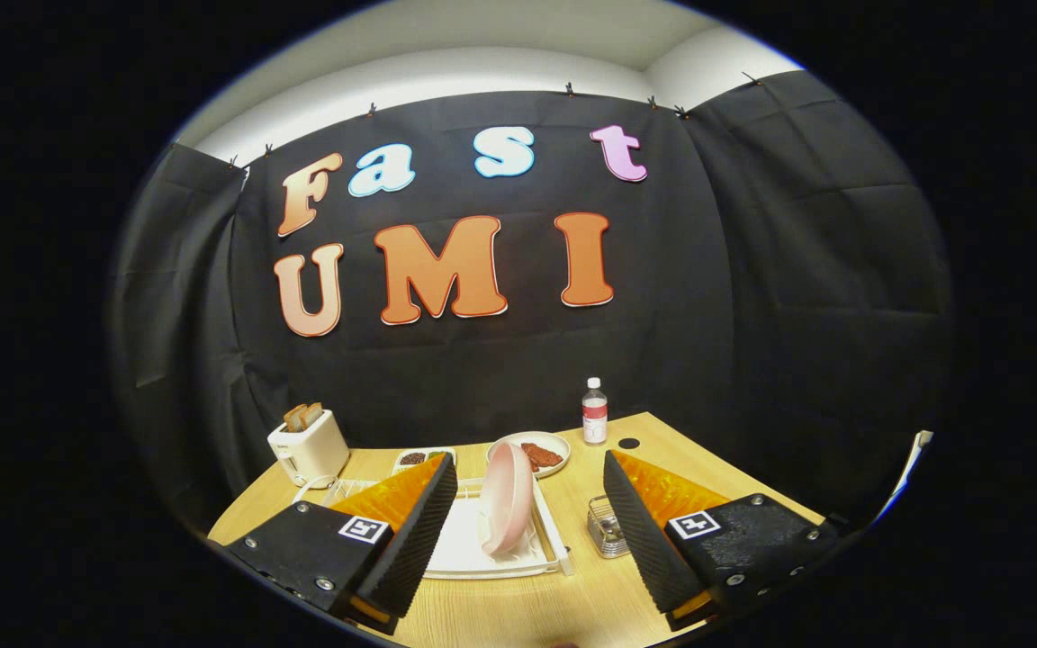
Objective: Take the plate from the dish rack, then take the spoon from the basket and place it into the plate.
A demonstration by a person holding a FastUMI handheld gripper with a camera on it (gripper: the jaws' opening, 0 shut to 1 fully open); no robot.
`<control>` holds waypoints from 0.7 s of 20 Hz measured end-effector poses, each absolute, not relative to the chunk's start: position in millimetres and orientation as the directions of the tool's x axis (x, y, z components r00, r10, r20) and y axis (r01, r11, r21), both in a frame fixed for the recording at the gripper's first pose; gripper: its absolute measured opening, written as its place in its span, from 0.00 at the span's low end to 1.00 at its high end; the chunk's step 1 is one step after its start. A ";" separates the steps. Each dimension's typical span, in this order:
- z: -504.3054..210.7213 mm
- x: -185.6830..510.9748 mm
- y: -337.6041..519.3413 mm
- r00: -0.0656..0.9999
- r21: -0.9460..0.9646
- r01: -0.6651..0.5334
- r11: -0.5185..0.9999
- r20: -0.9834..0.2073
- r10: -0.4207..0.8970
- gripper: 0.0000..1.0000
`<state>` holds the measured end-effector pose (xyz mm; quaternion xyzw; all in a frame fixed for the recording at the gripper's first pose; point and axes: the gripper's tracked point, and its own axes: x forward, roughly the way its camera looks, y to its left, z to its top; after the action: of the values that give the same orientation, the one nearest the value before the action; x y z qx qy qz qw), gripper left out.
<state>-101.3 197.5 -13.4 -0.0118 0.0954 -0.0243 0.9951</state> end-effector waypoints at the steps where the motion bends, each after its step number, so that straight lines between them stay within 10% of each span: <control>1: -17.9 -95.9 199.8 0.979 -0.034 0.043 0.998 -0.199 -0.049 0.97; 14: -89.2 0.6 202.9 0.927 -0.049 0.006 0.999 -0.375 -0.024 0.97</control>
<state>0.6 202.9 -89.2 -0.0236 0.1910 -0.0079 0.9813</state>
